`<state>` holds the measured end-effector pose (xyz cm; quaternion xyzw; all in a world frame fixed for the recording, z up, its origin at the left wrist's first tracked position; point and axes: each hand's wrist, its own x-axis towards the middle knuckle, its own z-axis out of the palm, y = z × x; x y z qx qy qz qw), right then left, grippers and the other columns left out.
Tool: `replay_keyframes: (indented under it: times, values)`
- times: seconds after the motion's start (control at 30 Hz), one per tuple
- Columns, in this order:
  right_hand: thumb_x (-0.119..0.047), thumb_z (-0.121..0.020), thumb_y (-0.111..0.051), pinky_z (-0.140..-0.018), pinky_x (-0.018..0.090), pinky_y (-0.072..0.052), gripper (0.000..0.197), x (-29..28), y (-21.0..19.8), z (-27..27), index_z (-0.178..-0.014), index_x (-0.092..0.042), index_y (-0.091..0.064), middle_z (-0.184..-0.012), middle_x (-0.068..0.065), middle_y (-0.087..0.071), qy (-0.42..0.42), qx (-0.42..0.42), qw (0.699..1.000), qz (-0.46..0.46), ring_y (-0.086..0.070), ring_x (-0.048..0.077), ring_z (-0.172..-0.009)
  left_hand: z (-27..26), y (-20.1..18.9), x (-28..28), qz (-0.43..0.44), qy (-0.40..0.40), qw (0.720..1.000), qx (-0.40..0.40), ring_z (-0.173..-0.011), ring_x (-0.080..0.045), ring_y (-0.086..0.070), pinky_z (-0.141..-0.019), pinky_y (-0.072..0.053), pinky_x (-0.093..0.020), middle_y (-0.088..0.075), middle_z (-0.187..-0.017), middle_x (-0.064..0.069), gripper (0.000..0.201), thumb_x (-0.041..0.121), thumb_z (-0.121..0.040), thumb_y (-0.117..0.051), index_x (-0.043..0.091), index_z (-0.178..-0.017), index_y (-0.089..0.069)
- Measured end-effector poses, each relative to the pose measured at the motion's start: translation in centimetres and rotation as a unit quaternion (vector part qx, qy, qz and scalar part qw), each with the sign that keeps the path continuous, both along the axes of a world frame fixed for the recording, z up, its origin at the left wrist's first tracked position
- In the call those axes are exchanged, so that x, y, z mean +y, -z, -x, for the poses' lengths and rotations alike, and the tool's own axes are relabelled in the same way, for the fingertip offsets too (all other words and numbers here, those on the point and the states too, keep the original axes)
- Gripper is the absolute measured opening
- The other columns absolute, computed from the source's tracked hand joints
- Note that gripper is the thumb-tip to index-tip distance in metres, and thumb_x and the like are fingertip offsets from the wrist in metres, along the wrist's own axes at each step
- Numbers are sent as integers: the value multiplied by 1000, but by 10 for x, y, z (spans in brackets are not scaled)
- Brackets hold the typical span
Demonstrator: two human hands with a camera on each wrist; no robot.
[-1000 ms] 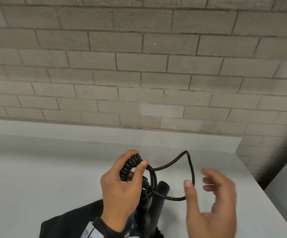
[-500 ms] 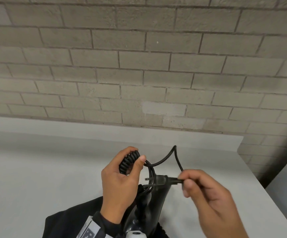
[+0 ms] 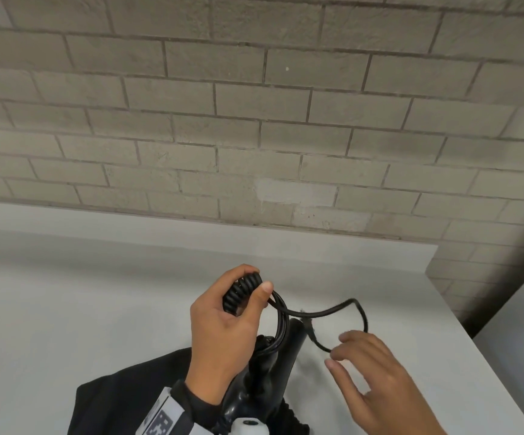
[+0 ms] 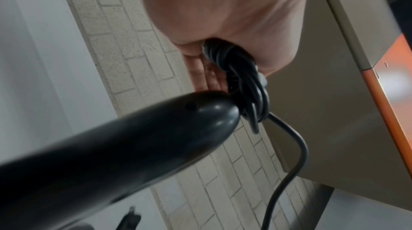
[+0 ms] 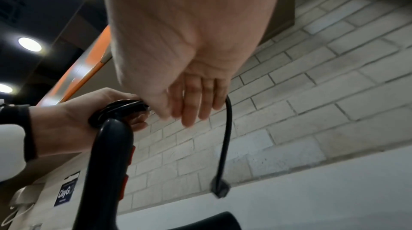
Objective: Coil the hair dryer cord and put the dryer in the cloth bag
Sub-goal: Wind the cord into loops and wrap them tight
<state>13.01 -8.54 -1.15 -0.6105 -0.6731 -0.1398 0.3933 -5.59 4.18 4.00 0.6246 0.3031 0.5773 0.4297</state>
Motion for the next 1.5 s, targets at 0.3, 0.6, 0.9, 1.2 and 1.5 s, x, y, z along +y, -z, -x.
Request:
replay_keyframes:
  times: [0.3,0.6,0.9,1.2,1.5]
  values:
    - [-30,-94,-52,-84,13,-40,13,20,-23,31,-106,-28,-55,-102,-23,-51,22,128,991,-21,-52,5,-96,0,-4,-6,-11,0,1000,16,-70,-28,-68,-72,-60,-46,-70,-78,2,15,39,-75,-73,40,-90,-71]
    - [-29,-90,-62,-70,8,-38,13,12,-85,20,-97,-21,-70,-81,-15,-51,-154,100,981,59,-52,0,-73,6,-4,-1,-33,20,999,37,-73,-18,-72,-69,-56,-20,-72,-80,9,15,29,-79,-77,33,-92,-71]
    - [-23,-87,-67,-61,19,-46,10,46,-112,26,-94,-20,-73,-75,-15,-61,-122,256,959,-21,-54,7,-63,9,-11,-8,-75,178,980,38,-68,-21,-73,-73,-57,-22,-74,-77,-4,39,21,-63,-93,21,-96,-73]
    - [-17,-93,-62,-64,36,-56,14,60,-65,56,-99,-27,-71,-81,0,-72,-108,456,880,79,-64,26,-69,6,-8,-16,-82,133,987,-35,-76,-16,-73,-75,-55,-21,-75,-81,4,26,28,-72,-82,30,-97,-73]
    - [-23,-94,-57,-72,13,-46,16,37,7,42,-87,-37,-63,-85,-8,-63,22,272,931,242,-58,2,-85,9,-3,-9,-44,76,996,-34,-82,-15,-72,-73,-54,-13,-74,-86,4,26,38,-72,-76,33,-97,-71]
